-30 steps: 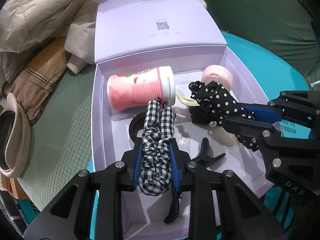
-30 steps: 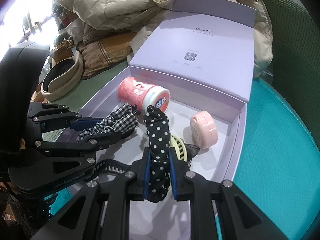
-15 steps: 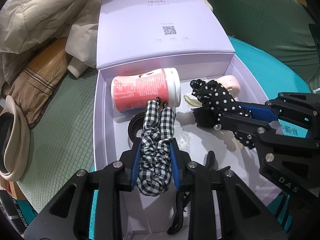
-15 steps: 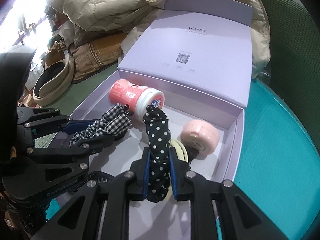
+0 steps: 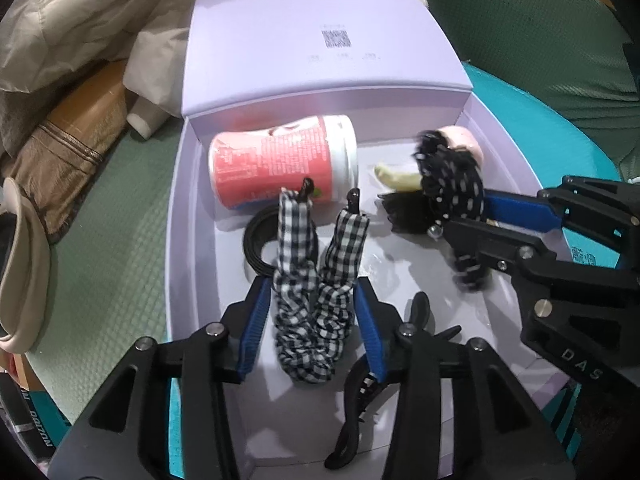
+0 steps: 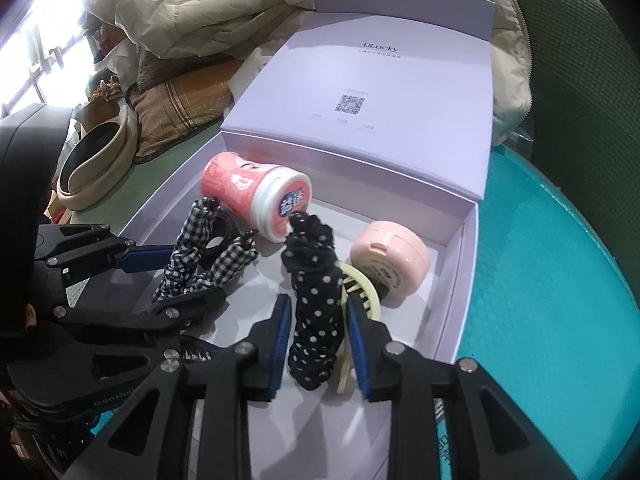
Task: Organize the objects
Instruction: 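Open both tools to release the scrunchies inside the box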
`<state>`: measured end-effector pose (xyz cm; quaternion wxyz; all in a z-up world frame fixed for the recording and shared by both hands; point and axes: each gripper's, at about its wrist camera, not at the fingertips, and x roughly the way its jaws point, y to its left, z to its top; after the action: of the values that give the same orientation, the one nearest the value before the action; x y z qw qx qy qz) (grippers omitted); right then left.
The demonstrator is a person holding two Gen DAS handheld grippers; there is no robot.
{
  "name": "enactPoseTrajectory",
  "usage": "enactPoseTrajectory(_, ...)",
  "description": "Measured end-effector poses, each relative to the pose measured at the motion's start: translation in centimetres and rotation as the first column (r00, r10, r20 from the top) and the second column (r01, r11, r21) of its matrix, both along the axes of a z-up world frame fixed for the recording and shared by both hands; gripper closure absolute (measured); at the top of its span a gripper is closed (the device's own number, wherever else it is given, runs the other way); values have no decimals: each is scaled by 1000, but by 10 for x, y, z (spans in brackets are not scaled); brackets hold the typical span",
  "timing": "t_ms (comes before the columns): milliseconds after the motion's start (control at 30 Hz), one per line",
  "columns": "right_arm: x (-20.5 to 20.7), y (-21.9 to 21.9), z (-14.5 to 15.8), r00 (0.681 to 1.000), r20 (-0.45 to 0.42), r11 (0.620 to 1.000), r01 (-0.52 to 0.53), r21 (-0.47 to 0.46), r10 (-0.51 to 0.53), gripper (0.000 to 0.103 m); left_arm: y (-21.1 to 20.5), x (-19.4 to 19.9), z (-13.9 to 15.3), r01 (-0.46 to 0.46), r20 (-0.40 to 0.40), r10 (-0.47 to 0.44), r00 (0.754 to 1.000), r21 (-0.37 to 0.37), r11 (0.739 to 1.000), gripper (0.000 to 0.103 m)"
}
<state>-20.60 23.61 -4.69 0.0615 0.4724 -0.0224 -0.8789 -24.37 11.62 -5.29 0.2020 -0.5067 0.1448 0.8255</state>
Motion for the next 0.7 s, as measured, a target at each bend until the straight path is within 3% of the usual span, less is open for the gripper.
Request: enactPoseTrajectory(700, 24, 17, 5, 997, 7, 997, 76, 12, -76, 74, 7, 24, -1, 31, -25, -31, 999, 31, 999, 59)
